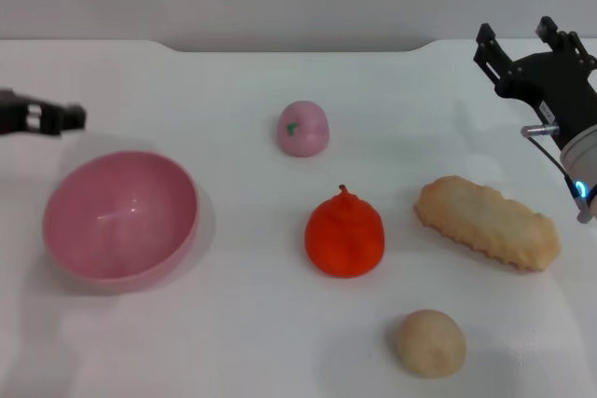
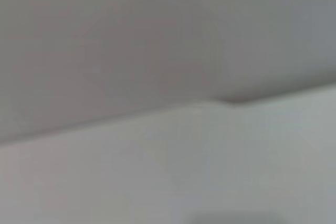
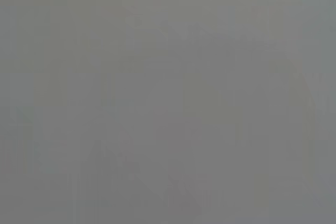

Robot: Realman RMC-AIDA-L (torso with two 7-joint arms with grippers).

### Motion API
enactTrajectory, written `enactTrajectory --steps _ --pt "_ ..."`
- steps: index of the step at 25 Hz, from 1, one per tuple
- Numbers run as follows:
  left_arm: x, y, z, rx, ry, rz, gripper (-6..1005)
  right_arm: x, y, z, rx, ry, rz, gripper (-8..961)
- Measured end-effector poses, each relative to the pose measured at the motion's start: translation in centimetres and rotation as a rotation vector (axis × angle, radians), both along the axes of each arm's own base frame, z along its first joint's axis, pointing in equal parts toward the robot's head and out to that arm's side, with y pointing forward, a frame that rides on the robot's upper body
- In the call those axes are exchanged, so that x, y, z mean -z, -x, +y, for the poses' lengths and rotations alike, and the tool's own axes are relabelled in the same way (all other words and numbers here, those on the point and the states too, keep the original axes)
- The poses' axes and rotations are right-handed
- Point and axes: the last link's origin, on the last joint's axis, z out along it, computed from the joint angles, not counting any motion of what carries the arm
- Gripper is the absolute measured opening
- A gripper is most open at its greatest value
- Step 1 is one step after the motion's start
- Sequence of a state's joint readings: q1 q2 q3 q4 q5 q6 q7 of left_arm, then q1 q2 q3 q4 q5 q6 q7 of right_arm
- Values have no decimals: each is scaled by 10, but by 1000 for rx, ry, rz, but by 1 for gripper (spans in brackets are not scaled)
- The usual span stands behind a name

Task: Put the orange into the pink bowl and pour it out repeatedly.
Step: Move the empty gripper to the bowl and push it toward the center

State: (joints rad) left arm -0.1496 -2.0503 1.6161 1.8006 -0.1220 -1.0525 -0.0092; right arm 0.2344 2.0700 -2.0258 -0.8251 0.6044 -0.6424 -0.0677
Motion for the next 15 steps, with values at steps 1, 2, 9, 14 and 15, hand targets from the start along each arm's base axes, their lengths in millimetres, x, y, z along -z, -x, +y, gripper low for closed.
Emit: enactTrajectory --steps 1,2,9,14,15 --pt "0 0 0 0 0 0 798 0 0 0 0 0 0 787" --pt "0 0 0 0 0 0 798 -1 -1 1 3 -3 -2 787" --pt "15 -2 -12 -66 119 -57 797 -2 -1 3 2 -4 -10 787" --pt "21 2 -16 -104 152 -53 796 -2 -1 3 0 -4 -13 787" --pt "21 4 -16 -111 153 -52 796 -2 -1 3 0 -4 -13 787"
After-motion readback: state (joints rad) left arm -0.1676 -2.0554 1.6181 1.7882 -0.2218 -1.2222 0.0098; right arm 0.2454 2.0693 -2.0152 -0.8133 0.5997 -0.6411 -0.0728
